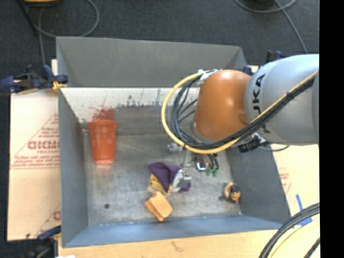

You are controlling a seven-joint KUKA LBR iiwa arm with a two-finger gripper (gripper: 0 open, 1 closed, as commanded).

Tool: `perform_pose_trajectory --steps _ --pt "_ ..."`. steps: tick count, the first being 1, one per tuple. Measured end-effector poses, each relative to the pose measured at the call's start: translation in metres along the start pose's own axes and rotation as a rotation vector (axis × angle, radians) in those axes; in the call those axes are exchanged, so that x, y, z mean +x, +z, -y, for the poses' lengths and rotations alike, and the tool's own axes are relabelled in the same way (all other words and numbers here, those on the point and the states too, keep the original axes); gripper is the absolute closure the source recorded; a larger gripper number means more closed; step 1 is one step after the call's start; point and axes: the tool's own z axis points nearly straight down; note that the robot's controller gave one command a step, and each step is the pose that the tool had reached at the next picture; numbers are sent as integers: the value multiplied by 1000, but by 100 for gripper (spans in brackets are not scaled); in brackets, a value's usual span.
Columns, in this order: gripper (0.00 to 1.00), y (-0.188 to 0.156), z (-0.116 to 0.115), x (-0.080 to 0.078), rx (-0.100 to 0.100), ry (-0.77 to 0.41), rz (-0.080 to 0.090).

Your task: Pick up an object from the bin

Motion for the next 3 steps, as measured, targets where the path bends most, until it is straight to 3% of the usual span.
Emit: perform_pose_trajectory --steps 1,2,3 --pt "0 0 0 0 0 0 0" --pt "100 70 12 4 -5 334 7" --pt "100 70 12 4 -5 335 7"
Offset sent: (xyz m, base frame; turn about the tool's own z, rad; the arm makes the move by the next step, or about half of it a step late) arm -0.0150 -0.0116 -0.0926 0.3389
